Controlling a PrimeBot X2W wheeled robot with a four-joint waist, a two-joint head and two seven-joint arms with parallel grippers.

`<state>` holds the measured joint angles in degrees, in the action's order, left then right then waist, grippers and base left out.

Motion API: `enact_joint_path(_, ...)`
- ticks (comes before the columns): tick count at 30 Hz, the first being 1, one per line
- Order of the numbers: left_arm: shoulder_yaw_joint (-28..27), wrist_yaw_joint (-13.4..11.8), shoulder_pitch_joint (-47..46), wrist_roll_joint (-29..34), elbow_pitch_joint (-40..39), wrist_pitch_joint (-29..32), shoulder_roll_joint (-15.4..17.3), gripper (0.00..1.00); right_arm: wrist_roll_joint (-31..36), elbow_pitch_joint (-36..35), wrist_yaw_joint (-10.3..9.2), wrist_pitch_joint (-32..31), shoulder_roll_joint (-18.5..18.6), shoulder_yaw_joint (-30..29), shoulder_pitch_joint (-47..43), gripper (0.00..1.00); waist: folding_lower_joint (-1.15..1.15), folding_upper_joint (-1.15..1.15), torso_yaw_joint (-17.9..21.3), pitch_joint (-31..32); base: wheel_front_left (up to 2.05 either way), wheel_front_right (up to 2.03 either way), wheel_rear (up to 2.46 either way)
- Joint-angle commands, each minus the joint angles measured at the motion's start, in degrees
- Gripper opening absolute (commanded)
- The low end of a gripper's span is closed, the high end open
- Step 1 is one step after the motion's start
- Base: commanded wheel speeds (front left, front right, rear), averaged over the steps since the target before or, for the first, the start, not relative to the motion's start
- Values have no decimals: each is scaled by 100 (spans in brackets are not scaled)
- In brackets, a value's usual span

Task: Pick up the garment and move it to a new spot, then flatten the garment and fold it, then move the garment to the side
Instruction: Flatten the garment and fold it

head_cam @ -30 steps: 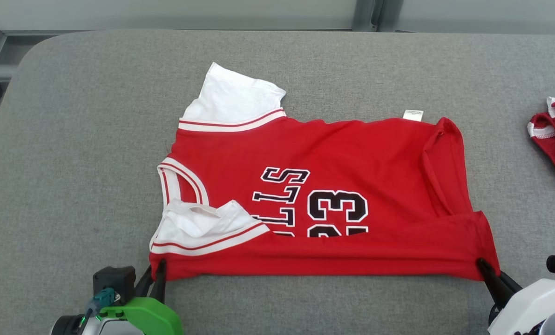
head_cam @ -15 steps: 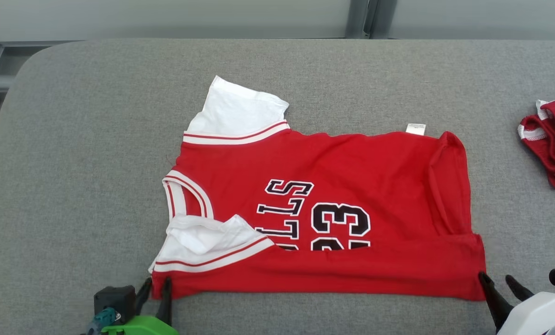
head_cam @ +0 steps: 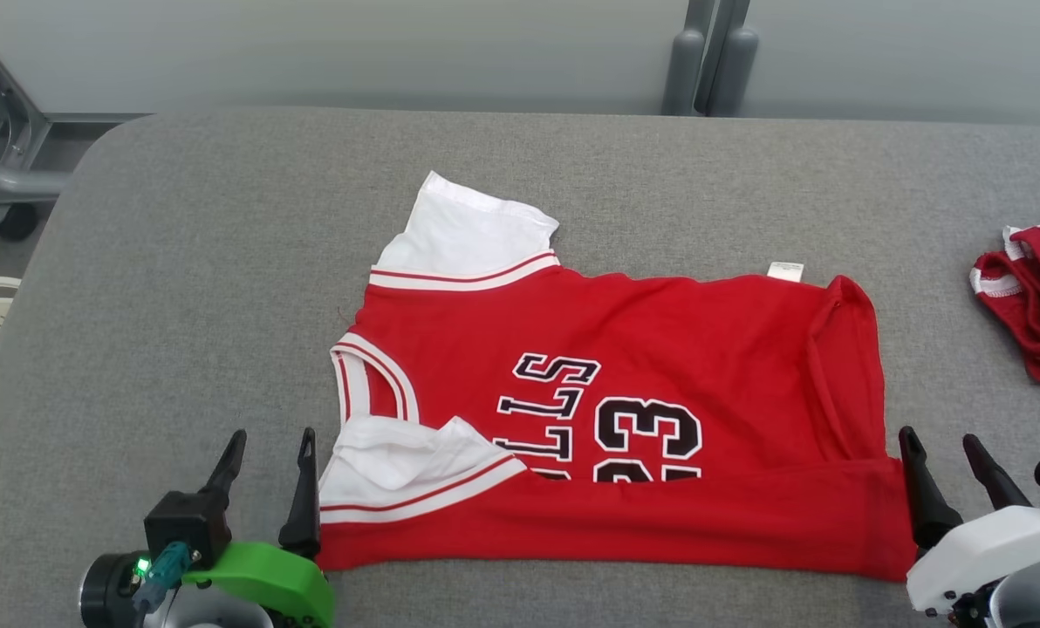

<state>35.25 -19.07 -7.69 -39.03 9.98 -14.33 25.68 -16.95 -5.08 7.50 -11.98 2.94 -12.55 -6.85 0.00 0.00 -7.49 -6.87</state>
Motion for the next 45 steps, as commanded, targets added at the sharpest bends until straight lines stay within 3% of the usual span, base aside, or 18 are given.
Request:
enact_joint_path(1,-97,57,-121,102,-3,-56,-61,100,44,61,-3,129,5,73,91,100,0,0,-13,107,0,0,0)
enact_joint_path(8,-869,619,-142,668,-385,-87,-547,100,297,405,-2,947,1,480,425,100,0,0,36,298,0,0,0)
enact_joint_path(14,-1168,1088,19,1021,-46,-83,-832,100,689,780,-3,1420,12,934,643,100,0,0,115,465,0,0,0)
enact_joint_path(20,-1121,1304,127,1319,490,-84,-939,100,1056,1103,-4,1624,42,1078,569,100,0,0,153,590,0,0,0)
enact_joint_path(30,-1326,1472,160,1524,651,-85,-1099,100,1004,1038,-4,1616,18,968,557,100,0,0,189,577,0,0,0)
enact_joint_path(39,-1315,1663,-229,1613,908,-61,-1131,100,953,857,-4,1255,8,1000,798,100,0,0,200,280,0,0,0)
enact_joint_path(44,-1280,1867,-1042,1624,1240,282,-1016,100,1213,695,-5,145,161,1076,1329,100,0,0,273,-140,0,0,0)
enact_joint_path(45,-1262,1976,-1462,1629,1432,510,-948,100,1338,553,-1,-341,183,1144,1616,100,0,0,332,-347,0,0,0)
